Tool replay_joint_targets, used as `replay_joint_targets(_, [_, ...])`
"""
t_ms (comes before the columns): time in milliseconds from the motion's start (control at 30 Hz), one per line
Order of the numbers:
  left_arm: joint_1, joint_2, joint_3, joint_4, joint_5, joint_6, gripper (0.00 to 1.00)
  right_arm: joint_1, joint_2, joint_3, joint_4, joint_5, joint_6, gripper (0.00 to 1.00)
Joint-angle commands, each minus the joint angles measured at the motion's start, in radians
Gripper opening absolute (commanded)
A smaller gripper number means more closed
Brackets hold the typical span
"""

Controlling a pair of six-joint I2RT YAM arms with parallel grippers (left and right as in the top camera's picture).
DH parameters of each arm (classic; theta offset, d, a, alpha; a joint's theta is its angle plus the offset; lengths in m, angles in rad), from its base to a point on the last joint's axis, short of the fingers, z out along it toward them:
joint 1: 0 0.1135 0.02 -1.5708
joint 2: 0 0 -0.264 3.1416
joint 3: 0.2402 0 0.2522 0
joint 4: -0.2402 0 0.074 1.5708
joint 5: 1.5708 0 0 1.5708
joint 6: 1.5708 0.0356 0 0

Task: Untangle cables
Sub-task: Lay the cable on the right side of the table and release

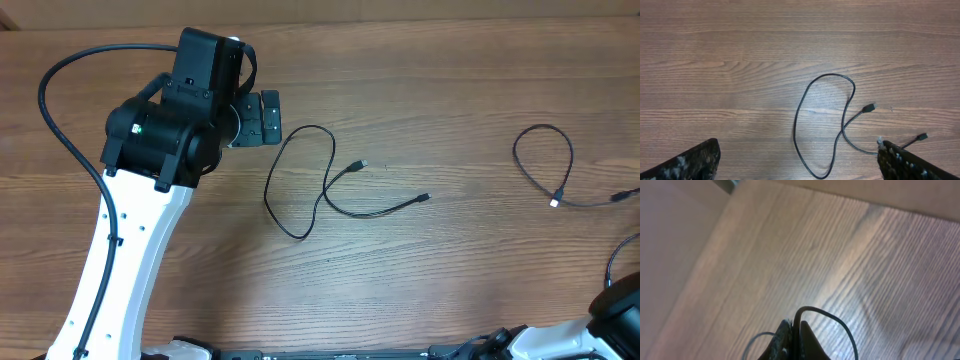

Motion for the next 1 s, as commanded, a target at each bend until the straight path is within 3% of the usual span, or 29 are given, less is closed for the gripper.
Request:
replay_joint_targets(0, [0.001, -0.002, 0.011, 0.002, 0.008, -0.013, 1.0, 0.032, 0.009, 0.017, 0.004, 0.009, -0.056, 0.04])
replay_joint_targets(333, [0.001, -0.002, 0.011, 0.002, 0.008, -0.013, 1.0, 0.224, 0.03, 0.017, 0.003, 0.031, -0.213, 0.08])
replay_joint_targets(367, [0.001, -0.002, 0.011, 0.002, 0.008, -0.013, 1.0, 0.252, 0.033, 0.017, -0.001, 0.049, -0.214, 0.25])
replay_joint_targets(467, [0.001, -0.002, 0.011, 0.002, 0.008, -0.013, 1.0, 0.313, 0.038, 0.01, -0.004, 0.075, -0.214, 0.42])
replay_joint_targets(500, [0.001, -0.002, 0.011, 0.002, 0.008, -0.013, 1.0, 0.326, 0.038, 0.005, -0.005, 0.074, -0.214, 0.7])
replay_joint_targets(533, [0.001, -0.002, 0.011, 0.002, 0.008, -0.013, 1.0, 0.344, 0.038, -0.007, -0.006, 0.074, -0.214, 0.91])
replay_joint_targets(833, [0.001, -0.002, 0.011, 0.002, 0.008, -0.013, 1.0, 0.411, 0.039, -0.016, -0.143, 0.066, -0.22, 0.96])
replay_joint_targets(967, [0.001, -0.002, 0.011, 0.002, 0.008, -0.013, 0.99, 0.47, 0.041, -0.016, -0.22, 0.066, -0.314, 0.99])
